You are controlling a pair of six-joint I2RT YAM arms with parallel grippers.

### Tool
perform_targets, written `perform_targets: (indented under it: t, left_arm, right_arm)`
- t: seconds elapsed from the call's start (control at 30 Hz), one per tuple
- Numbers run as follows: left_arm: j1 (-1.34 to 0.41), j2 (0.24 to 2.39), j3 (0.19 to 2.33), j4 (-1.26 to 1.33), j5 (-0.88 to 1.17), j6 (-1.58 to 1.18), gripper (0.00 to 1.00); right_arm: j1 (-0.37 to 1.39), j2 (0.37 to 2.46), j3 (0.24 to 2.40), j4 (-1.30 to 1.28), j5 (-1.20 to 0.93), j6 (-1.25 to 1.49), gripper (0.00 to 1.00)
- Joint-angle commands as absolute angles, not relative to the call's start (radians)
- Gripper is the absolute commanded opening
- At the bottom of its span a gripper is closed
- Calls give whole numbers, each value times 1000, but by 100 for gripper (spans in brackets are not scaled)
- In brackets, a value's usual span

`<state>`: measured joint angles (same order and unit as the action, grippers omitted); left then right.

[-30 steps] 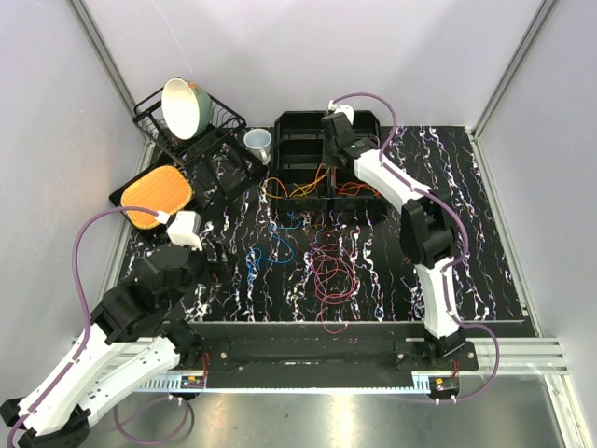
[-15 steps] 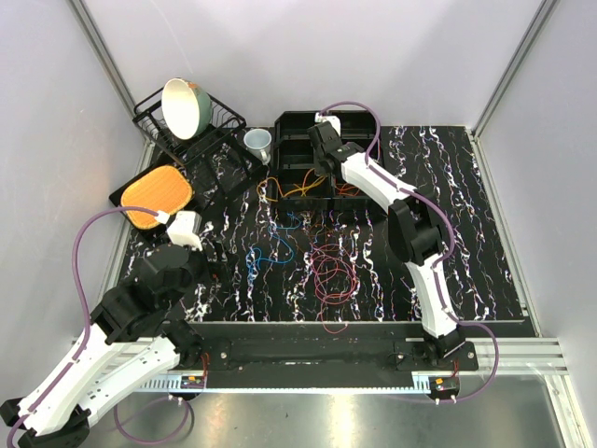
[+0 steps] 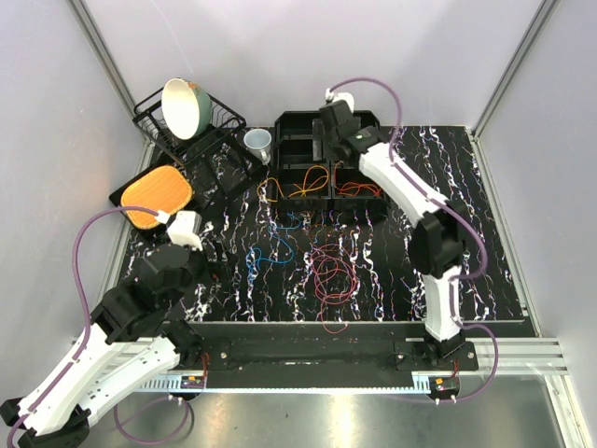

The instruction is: Untangle the cables

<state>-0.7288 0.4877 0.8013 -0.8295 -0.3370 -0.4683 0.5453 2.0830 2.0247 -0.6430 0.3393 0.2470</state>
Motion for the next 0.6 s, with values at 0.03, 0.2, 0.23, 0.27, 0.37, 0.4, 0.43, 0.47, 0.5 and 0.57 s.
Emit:
perform_targets:
  t: [0.03,0.2,0.23,0.27,0.37,0.4,0.43,0.47,0.5,0.57]
  left_arm:
    - [-726,547,811,-785,-341,-469,95]
    - [-729,652,807,-770,-310,-586,87]
    - [-738,664,798,-752,-301,-607,86]
    - [-744,679,786,-718,-304,-626,86]
    - [-755,747,747,-664,-356,-666,86]
    - [-753,791,729,-651,-380,-672,85]
    - [-755,811,723,-637,-390,-672,84]
    - [-755,830,712,-606,-406,-672,83]
    - [-755,853,707,-589,-416,-675,82]
    - [-755,905,693,-557,-467,-689,78]
  right_arm:
    - [551,1847,1999,-663,328,268,79]
    - [551,1665,1738,-578,232,339,80]
    - [549,1642,1697,-566,216,351,81]
    - [551,1620,1625,-546,184,366,81]
    - [551,1549,1504,-517,106,408,81]
    - [551,1525,1479,-511,88,414,81]
    - [551,1516,1457,-508,78,417,81]
    - [551,1499,1422,-509,75,417,81]
    - [551,1490,1405,-511,77,414,81]
    - [551,1461,1361,-508,80,416,81]
